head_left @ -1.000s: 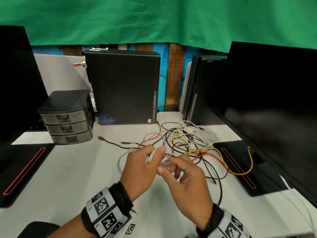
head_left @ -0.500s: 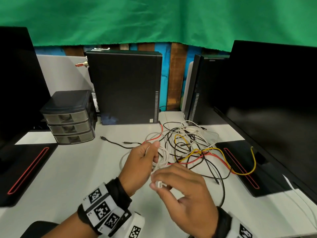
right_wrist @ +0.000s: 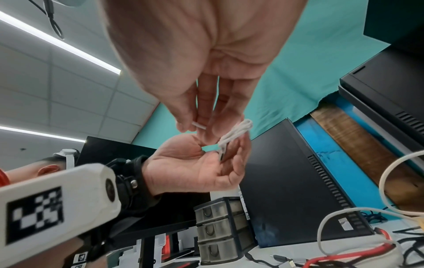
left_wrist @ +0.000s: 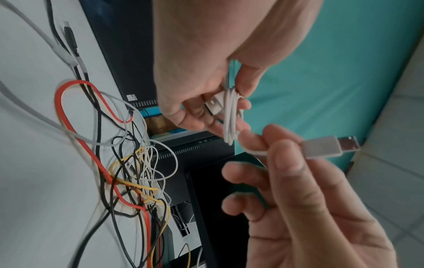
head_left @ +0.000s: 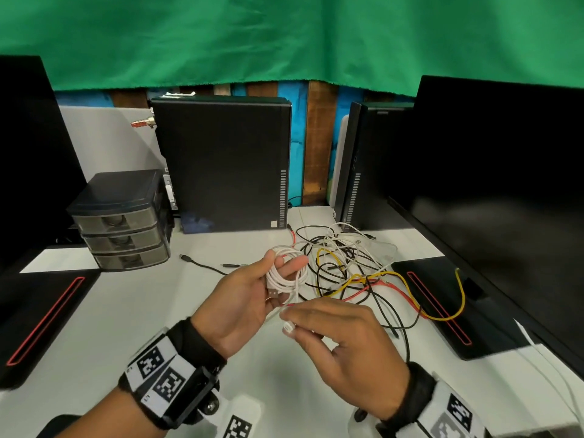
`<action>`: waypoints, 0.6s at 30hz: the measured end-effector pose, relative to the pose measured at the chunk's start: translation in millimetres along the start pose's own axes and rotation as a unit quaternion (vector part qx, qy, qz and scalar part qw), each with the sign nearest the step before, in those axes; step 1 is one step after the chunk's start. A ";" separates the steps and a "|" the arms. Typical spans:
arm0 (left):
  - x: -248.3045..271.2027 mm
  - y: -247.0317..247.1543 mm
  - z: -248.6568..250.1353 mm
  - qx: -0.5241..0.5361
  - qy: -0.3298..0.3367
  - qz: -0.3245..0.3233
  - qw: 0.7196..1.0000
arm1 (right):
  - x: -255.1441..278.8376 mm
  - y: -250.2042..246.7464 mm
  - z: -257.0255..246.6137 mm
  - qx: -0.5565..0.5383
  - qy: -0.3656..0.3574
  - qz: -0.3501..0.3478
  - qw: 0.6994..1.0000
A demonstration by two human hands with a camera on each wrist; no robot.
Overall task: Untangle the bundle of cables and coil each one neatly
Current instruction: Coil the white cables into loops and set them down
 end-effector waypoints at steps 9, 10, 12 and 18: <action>6.3 19.1 -3.2 -0.156 0.045 -0.065 0.985 | 0.7 -3.1 -3.9 -0.075 0.030 0.075 0.994; 5.8 18.8 -3.7 -0.201 0.050 -0.055 0.977 | 0.6 -4.8 -4.4 -0.076 0.036 0.083 0.993; 6.4 18.1 -6.6 -0.298 0.049 -0.046 0.952 | 0.1 -8.8 -5.1 -0.071 0.046 0.080 0.993; 12.5 27.4 -15.7 -0.361 -0.037 -0.100 0.926 | -3.6 -16.1 14.1 -0.167 0.163 0.066 0.970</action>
Point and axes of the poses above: each hand's wrist, its own x-axis away from the middle knuckle, its own y-axis out of the palm, z = x × y, the point moved 4 cm from there along -x, towards the middle knuckle, and after that the axes turned 14 degrees about -z, right-handed, at the moved point
